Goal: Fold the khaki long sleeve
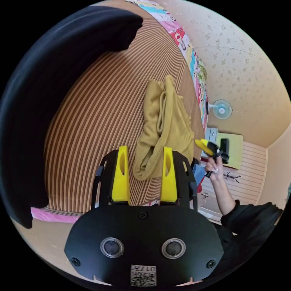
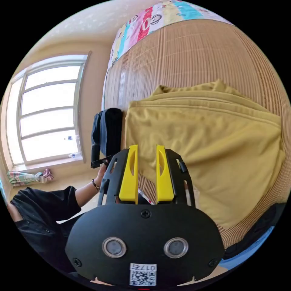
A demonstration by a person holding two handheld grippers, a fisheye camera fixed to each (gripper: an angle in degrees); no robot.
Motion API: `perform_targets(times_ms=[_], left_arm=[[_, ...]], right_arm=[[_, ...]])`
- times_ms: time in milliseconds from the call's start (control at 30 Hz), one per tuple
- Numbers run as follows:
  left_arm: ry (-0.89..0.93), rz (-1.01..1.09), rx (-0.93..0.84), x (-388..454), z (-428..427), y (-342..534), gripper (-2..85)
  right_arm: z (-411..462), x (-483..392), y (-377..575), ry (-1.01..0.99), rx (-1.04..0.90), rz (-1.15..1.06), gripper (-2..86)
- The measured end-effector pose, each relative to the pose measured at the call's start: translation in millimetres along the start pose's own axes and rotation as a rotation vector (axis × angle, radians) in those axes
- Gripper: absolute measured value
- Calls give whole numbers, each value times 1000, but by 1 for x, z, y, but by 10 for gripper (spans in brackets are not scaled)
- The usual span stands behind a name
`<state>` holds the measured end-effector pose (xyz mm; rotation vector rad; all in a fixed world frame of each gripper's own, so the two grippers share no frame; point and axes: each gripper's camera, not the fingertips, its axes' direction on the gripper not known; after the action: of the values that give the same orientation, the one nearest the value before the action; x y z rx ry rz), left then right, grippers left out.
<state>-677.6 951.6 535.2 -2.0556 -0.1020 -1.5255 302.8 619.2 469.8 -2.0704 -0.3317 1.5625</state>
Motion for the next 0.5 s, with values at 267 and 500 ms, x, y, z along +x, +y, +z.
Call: perform_targets(times_ms=[267, 500], left_arm=[[-24, 16, 11, 15, 35, 17, 50], [-154, 189, 108, 82, 34, 39, 44]], right_arm=[[137, -103, -58, 213, -222, -59, 213], [231, -156, -75, 651, -567, -176, 174]])
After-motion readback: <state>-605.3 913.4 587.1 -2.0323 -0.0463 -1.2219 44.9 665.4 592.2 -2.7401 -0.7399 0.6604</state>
